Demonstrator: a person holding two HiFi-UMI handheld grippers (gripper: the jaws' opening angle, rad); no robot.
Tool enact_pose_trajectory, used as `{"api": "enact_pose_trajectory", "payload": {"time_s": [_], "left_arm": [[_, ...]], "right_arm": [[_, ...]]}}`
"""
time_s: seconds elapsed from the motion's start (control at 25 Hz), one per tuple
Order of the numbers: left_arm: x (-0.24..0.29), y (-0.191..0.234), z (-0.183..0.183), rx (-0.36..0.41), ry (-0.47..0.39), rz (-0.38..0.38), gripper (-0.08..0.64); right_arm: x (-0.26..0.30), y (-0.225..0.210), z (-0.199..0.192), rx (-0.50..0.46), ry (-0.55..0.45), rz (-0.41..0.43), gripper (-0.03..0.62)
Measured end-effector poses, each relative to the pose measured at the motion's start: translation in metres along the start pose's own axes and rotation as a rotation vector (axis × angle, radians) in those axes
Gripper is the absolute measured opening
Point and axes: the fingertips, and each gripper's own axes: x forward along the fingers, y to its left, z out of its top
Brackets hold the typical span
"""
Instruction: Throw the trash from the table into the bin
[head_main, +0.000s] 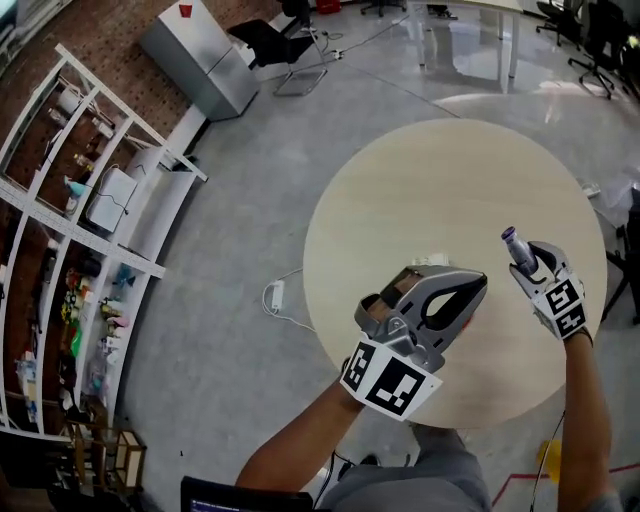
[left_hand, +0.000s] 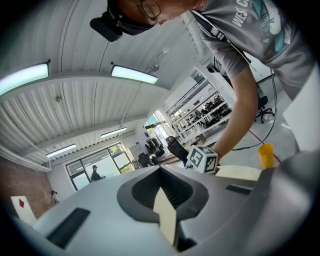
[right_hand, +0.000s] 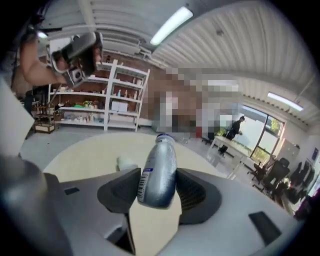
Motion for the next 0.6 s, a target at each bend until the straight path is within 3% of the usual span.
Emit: {"api": "enact_pose_trajectory", "payload": {"time_s": [0.12,0.24,0.36,0.44,0.6], "left_arm": [[-0.065,-0.021,0.060,0.035,-0.084,0.005,0.043],[-0.157,-0.068,0.134,0.082,-0.162,-0.003,0.043],[-0.238,-0.133,0.205,0.124,-0.251,-0.042,0.043],[-0.270,-0.151,0.233,0.130,-0.304,-0.064,0.043],[-0.277,-0.192,0.273,0.106,-0.377,-0.130,0.043]], "right_arm": [[-0.136,0.085,0.108,-0.098,-0.230,-0.156,0.229],[-0.273,0.189,0.172,-0.195,-0.319,-0.292,0.229],[-0.397,0.288,0.191,-0.173,-0.333,-0.436,0.229],[-0.439,0.326,0.199,-0.156,-0.322,-0.501,0.229],[-0.506,0.354,0.161,-0.159,-0.117,-0.578,0.229]]}}
